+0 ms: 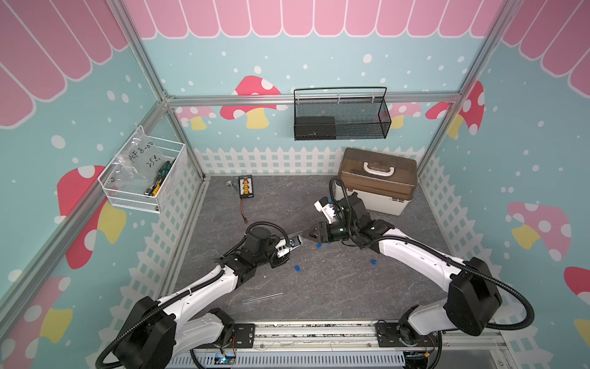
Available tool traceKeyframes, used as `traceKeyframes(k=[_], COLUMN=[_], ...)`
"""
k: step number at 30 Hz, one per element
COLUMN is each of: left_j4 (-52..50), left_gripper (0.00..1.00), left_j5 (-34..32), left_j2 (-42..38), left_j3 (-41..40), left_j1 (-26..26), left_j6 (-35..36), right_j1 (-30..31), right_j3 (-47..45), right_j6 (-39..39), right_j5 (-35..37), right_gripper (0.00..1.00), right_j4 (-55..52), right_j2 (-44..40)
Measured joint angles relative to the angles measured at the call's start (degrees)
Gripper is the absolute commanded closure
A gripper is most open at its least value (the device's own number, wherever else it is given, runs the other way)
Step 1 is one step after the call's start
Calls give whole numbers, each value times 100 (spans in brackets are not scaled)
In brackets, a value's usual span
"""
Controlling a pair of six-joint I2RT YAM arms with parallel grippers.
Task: Insert stoppers into test tubes
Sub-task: Pick up the test tube at the center of the board, then pick up the stopper from the center of the board.
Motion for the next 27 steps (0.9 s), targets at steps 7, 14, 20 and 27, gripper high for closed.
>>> traceKeyframes(k=[7,14,20,27], left_j4=[-219,-195,-175,-127], left_gripper=[100,100,100,100], left_j5=[-299,-431,-553,-568], left_j2=[-184,-66,72,72], left_j3=[22,68,136,140], left_j1=[177,577,638,682], left_j6=[-494,-933,-1067,-1126], right_j1=[-9,-55,-310,-551], right_j3=[90,345,994,1491], right_j6=[-1486,-3021,-3578,-3635], right_j5=[1416,2837,3289,3235], right_gripper=[55,54,59,60], right_j4=[-1108,-2184,-2992,-3488], right_j2=[-157,-118,667,1840])
